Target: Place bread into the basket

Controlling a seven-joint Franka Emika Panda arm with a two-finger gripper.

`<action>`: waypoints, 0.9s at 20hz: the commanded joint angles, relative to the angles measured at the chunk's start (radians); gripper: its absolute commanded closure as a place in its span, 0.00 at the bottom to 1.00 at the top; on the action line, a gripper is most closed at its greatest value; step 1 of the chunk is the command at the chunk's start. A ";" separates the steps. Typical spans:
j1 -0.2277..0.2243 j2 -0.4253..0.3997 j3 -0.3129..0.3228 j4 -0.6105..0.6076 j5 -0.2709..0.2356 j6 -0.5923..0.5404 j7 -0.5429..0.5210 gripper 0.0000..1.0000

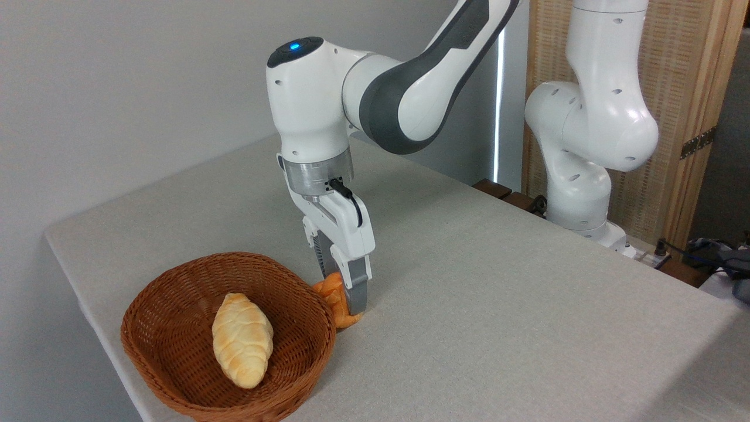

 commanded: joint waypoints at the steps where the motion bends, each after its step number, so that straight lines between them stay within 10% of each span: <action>1: -0.001 -0.001 0.001 -0.003 0.014 0.020 0.015 0.52; 18: -0.004 -0.043 -0.088 0.075 0.002 -0.136 0.006 0.52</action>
